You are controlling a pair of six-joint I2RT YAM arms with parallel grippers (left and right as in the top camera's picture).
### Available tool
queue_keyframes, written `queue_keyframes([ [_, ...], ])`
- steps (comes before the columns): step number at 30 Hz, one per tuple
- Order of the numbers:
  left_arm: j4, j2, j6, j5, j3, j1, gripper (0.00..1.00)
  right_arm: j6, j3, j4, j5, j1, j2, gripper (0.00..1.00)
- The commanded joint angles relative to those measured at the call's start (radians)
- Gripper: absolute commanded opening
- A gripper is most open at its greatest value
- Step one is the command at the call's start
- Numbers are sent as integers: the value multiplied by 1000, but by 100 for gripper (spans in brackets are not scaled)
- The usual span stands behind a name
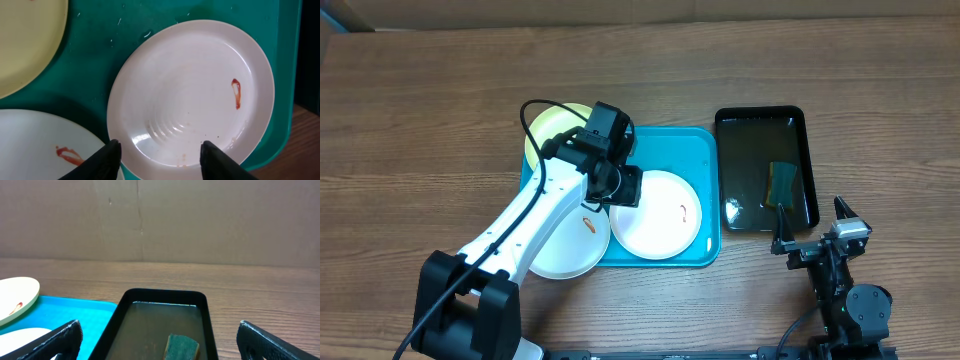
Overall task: Clean dirty plates on tray and stack at the side
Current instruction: 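Reach the left gripper to the front-left white plate and grip its rim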
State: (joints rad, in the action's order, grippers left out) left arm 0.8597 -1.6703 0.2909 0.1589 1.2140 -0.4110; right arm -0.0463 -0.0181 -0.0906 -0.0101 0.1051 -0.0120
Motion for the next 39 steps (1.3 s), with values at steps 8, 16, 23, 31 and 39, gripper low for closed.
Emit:
queue_keyframes([
  [8, -29, -61, 24, -111, 13, 6, 47, -3, 10, 6, 6, -3, 4, 100],
  [16, -56, -195, 23, -111, 13, 6, 46, -3, 10, 6, 6, -3, 4, 100],
  [23, -103, -266, 24, -118, 13, 6, 29, -3, 10, 6, 6, -3, 4, 100],
  [31, -142, -270, 59, -151, 75, 43, 6, -3, 10, 6, 6, -3, 4, 100],
  [39, -93, -271, 69, -139, 79, 66, 43, -3, 10, 6, 6, -3, 4, 100],
])
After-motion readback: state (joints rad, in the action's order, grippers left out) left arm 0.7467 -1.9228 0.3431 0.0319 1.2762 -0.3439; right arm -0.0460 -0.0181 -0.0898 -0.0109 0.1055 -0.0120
